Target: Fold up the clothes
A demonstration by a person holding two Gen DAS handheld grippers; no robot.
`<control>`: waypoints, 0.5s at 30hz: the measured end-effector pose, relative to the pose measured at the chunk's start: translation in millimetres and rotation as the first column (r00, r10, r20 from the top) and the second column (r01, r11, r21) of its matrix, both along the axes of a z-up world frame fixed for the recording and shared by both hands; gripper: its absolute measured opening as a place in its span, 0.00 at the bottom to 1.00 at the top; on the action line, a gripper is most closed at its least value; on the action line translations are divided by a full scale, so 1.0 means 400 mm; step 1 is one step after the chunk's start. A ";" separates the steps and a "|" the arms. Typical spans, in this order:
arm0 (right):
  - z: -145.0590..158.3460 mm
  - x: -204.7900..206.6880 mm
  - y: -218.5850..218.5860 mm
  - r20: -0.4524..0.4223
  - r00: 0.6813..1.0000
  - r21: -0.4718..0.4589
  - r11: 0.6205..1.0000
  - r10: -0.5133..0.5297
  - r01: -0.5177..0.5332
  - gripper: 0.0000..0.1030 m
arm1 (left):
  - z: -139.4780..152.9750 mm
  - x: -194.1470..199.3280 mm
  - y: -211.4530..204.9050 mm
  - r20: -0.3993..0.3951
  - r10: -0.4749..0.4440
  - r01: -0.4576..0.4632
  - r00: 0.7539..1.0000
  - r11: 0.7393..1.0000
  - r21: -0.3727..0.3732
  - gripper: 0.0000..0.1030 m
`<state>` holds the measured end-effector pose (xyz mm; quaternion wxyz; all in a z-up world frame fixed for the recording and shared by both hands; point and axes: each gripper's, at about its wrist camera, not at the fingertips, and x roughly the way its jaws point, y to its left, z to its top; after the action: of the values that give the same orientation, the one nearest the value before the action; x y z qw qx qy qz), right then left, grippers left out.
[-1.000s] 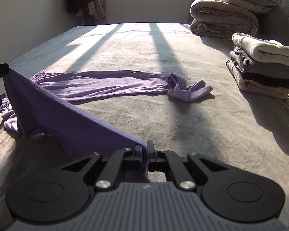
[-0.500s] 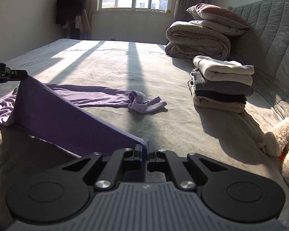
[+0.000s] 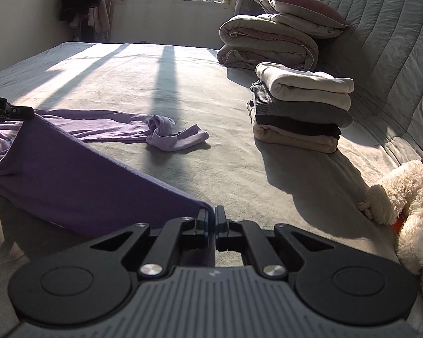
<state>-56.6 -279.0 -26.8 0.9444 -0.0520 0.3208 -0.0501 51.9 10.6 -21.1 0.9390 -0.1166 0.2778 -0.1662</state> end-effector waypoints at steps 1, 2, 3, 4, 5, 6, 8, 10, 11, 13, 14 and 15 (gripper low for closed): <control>-0.008 0.013 -0.010 -0.010 1.000 0.003 1.000 -0.012 0.012 0.03 | -0.008 0.008 -0.004 -0.008 0.007 -0.007 1.000 1.000 0.004 0.02; -0.015 0.024 -0.017 -0.016 1.000 0.002 1.000 -0.024 0.024 0.03 | -0.015 0.016 -0.008 -0.016 0.014 -0.013 1.000 1.000 0.008 0.02; -0.022 0.035 -0.025 -0.020 0.999 0.002 0.999 -0.036 0.036 0.03 | -0.022 0.023 -0.010 -0.025 0.019 -0.018 1.000 1.000 0.011 0.02; -0.030 0.047 -0.035 -0.024 0.999 0.001 0.999 -0.047 0.047 0.03 | -0.030 0.030 -0.011 -0.034 0.023 -0.022 0.999 1.000 0.013 0.02; -0.038 0.059 -0.045 -0.027 0.998 -0.001 0.998 -0.059 0.059 0.03 | -0.037 0.037 -0.012 -0.043 0.027 -0.026 0.999 1.000 0.016 0.02; -0.046 0.070 -0.055 -0.031 0.997 0.000 0.998 -0.071 0.071 0.03 | -0.044 0.044 -0.013 -0.053 0.030 -0.029 0.998 0.999 0.019 0.03; -0.059 0.083 -0.081 -0.040 0.995 0.029 0.995 -0.096 0.097 0.03 | -0.056 0.053 -0.014 -0.075 0.026 -0.025 0.997 1.000 0.016 0.04; -0.067 0.084 -0.105 -0.054 0.992 0.067 0.991 -0.110 0.114 0.03 | -0.062 0.056 -0.014 -0.086 0.028 -0.027 0.996 0.999 0.020 0.11; -0.070 0.083 -0.117 -0.062 0.991 0.086 0.989 -0.115 0.120 0.03 | -0.063 0.056 -0.013 -0.087 0.028 -0.026 0.996 0.999 0.024 0.15; -0.072 0.075 -0.134 -0.067 0.990 0.098 0.987 -0.123 0.130 0.03 | -0.063 0.054 -0.012 -0.089 0.031 -0.028 0.996 0.999 0.030 0.31; -0.071 0.070 -0.143 -0.064 0.989 0.094 0.986 -0.130 0.135 0.05 | -0.061 0.053 -0.011 -0.089 0.031 -0.028 0.996 0.999 0.027 0.33; -0.070 0.067 -0.153 -0.061 0.989 0.090 0.986 -0.137 0.143 0.07 | -0.058 0.051 -0.011 -0.088 0.028 -0.026 0.996 0.999 0.022 0.34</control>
<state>-29.9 -340.0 -54.6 0.9308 0.0140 0.3514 -0.0997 72.5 6.2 -44.1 0.9290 -0.1178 0.3193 -0.1453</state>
